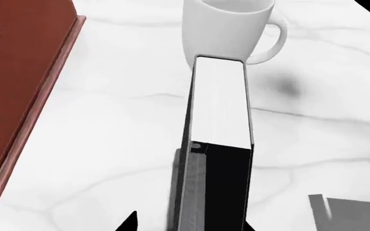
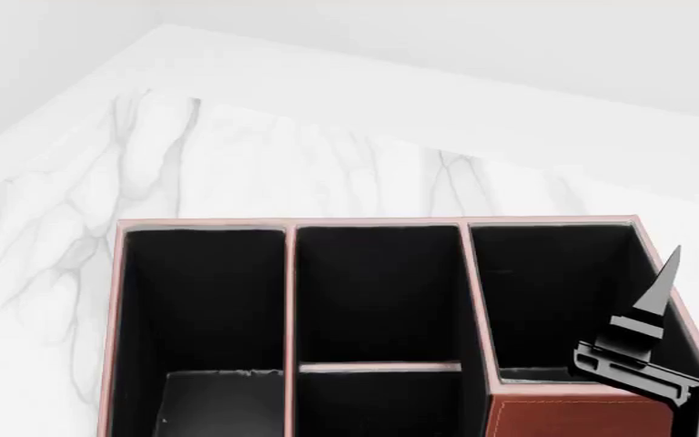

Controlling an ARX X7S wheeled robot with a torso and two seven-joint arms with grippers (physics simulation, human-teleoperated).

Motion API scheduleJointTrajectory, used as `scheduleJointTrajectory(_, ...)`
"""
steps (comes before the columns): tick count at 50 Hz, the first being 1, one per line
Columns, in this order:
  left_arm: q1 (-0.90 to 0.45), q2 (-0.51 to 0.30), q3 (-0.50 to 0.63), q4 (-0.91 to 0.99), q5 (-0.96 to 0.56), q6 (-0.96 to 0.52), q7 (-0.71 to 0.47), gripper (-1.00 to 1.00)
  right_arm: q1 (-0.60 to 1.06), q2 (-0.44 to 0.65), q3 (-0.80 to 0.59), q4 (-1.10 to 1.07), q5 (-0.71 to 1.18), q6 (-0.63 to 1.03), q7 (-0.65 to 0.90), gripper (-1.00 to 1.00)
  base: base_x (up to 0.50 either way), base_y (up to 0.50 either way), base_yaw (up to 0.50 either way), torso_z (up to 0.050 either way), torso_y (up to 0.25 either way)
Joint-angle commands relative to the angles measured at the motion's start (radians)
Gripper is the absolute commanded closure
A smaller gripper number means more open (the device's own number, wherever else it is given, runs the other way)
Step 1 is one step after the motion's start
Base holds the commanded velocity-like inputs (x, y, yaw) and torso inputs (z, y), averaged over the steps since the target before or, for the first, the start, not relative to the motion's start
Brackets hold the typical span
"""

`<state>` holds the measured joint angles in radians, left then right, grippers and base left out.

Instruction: Pick up the book and place it in the front compartment of the caddy.

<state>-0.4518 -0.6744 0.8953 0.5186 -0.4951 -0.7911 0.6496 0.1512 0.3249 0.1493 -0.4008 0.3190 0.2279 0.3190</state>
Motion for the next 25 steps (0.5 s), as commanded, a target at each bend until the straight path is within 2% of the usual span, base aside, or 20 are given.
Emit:
scheduleJointTrajectory(1,0.006,0.013,-0.013,-0.057,0.023,0.061,-0.007,1.00,0.001,0.002,-0.004,0.006,0.001,-0.004,0.002,-1.00,0.00,0.00,0.00,0.000,0.000)
scheduleJointTrajectory(3,0.002,0.008,-0.025,-0.066,0.023,0.089,0.003,1.00,0.001,0.003,-0.003,0.005,0.003,-0.002,0.002,-1.00,0.00,0.00,0.00,0.000,0.000)
scheduleJointTrajectory(7,-0.033,0.012,-0.081,-0.050,-0.034,0.055,-0.002,1.00,0.003,0.004,-0.003,0.006,0.005,-0.001,0.003,-1.00,0.00,0.00,0.00,0.000,0.000)
scheduleJointTrajectory(15,-0.049,-0.031,-0.141,0.041,-0.089,0.057,-0.003,1.00,0.000,0.005,-0.007,0.006,0.008,-0.002,0.003,-1.00,0.00,0.00,0.00,0.000,0.000)
scheduleJointTrajectory(25,-0.153,-0.067,-0.246,0.168,-0.186,-0.002,-0.020,1.00,-0.001,0.006,-0.017,0.008,0.006,-0.004,0.004,-1.00,0.00,0.00,0.00,0.000,0.001)
